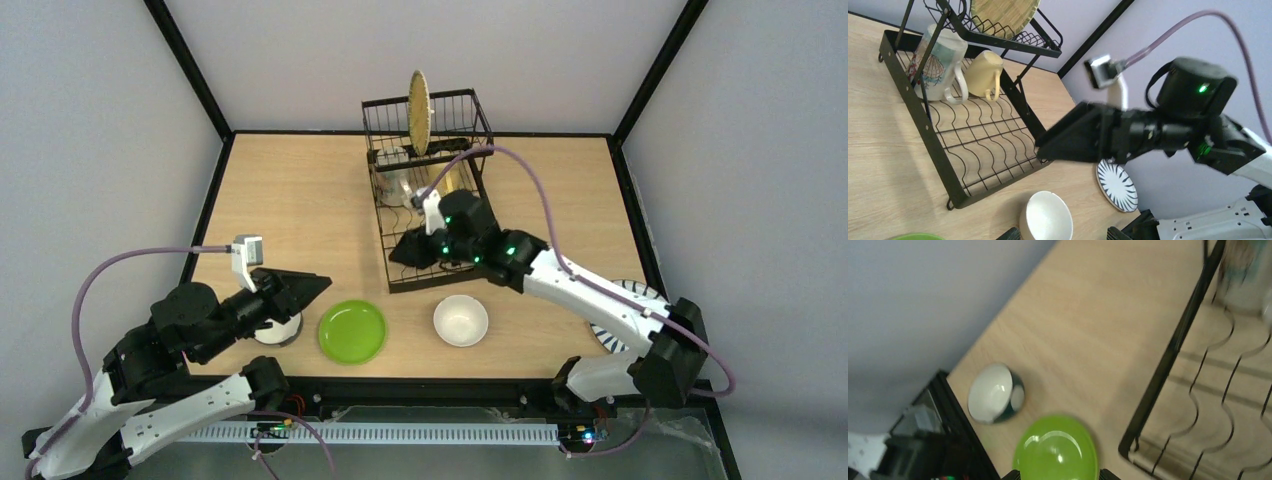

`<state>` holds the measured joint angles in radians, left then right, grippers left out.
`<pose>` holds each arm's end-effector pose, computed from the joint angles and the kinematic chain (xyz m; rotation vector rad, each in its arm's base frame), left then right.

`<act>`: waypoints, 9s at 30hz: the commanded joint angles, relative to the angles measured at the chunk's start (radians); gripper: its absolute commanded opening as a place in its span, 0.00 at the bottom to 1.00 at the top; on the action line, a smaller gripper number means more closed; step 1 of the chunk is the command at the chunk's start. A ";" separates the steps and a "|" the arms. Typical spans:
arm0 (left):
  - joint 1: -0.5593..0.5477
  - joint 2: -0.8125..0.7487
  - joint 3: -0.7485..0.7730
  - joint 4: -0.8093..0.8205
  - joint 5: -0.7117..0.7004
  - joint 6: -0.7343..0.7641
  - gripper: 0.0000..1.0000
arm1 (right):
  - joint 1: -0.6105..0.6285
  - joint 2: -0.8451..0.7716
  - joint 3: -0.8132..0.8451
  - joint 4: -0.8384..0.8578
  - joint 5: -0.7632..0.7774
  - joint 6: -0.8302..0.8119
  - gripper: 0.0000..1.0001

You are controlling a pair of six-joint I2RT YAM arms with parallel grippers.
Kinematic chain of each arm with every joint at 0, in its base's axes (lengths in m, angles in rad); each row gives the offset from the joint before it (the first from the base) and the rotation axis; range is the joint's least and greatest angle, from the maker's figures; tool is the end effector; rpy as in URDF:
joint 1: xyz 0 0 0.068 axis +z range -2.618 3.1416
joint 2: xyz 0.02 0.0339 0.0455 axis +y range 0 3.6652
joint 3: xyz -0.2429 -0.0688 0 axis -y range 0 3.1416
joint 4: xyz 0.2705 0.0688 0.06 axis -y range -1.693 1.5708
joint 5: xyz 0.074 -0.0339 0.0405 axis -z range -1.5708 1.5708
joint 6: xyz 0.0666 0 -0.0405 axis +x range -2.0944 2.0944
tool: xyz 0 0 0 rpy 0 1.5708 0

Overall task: Load the mixed dishes into the dish rack
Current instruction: Grab the plate at the center of the board, then insert the plate into the dish rack.

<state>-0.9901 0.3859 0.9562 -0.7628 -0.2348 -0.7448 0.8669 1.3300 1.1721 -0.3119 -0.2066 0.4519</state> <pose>0.0823 -0.0972 0.3749 0.0485 1.8803 -1.0336 0.2244 0.2854 0.3031 -0.5870 2.1124 1.0021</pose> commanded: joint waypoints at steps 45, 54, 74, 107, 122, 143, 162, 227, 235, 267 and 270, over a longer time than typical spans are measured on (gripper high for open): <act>-0.002 -0.024 0.034 -0.074 0.073 0.053 0.99 | 0.125 0.375 -0.344 0.401 -0.157 0.215 1.00; -0.002 -0.026 0.044 -0.083 0.079 0.054 0.99 | 0.132 0.432 -0.342 0.463 -0.171 0.231 1.00; -0.002 -0.032 0.042 -0.093 0.077 0.054 0.99 | 0.165 0.527 -0.323 0.509 -0.166 0.250 0.90; -0.002 -0.074 0.041 -0.103 0.084 0.056 0.99 | 0.206 0.437 -0.245 0.253 0.021 0.211 0.00; -0.002 -0.058 0.043 -0.072 0.069 0.076 0.99 | 0.237 0.270 -0.042 0.004 0.204 0.133 0.00; -0.002 -0.071 0.061 -0.088 -0.006 0.078 0.99 | 0.238 0.329 0.513 -0.265 0.598 -0.127 0.00; -0.002 -0.114 0.056 -0.110 -0.007 0.054 0.99 | 0.172 0.555 1.012 -0.269 0.931 -0.352 0.00; -0.004 -0.047 0.070 -0.142 0.009 0.175 0.99 | -0.043 0.949 1.124 0.323 1.241 -0.886 0.00; -0.004 -0.049 0.070 -0.148 0.006 0.175 0.99 | -0.043 0.960 1.124 0.258 1.245 -0.822 0.00; -0.003 -0.041 0.062 -0.141 0.052 0.216 0.99 | -0.025 1.034 1.257 0.206 1.311 -0.906 0.00; -0.003 -0.043 0.062 -0.142 0.055 0.221 0.99 | -0.023 1.048 1.285 0.212 1.320 -0.934 0.00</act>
<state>-0.9901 0.3340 1.0180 -0.8902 -0.1974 -0.5491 0.8387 2.3428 2.3978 -0.1204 1.0954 -0.4149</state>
